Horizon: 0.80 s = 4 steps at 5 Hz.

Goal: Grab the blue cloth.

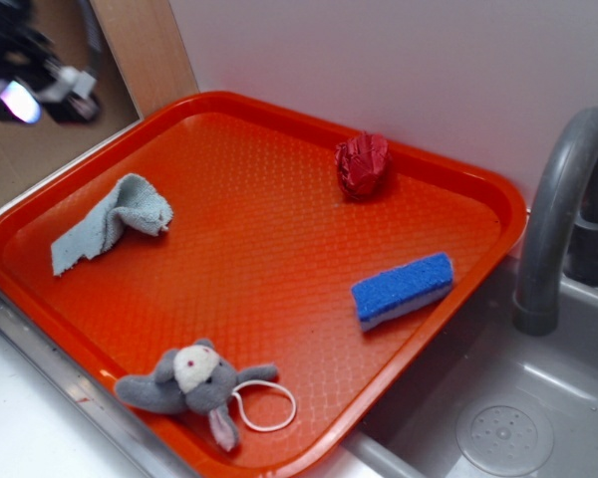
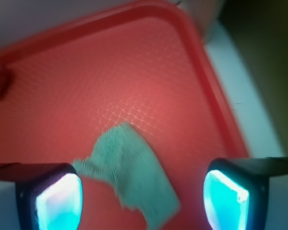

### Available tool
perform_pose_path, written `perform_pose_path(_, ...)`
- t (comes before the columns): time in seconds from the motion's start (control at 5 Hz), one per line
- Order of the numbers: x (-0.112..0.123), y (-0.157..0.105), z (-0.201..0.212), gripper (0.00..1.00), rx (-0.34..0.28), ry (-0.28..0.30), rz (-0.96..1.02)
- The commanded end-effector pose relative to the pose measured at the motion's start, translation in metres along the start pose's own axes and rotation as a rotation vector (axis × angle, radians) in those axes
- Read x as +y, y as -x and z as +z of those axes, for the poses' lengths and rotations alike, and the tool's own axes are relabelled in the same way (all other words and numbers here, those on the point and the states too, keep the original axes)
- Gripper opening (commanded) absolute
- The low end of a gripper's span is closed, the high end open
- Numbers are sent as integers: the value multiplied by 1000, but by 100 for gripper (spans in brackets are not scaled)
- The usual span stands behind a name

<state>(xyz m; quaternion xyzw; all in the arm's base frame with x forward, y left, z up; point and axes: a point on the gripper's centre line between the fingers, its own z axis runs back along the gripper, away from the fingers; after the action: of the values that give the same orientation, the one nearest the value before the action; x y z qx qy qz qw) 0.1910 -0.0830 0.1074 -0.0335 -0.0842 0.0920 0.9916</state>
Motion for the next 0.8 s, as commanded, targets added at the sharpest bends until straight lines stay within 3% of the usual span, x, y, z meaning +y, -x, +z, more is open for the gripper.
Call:
perform_pose_path(0.0,-25,5,-72,100,71,-28,-84)
perform_pose_path(0.2,-26,28,-86,100,128,-52,-114)
perform_pose_path(0.4,-27,43,-91,55,162,-80,-119)
perform_pose_path(0.6,-26,46,-88,0,157,-57,-122)
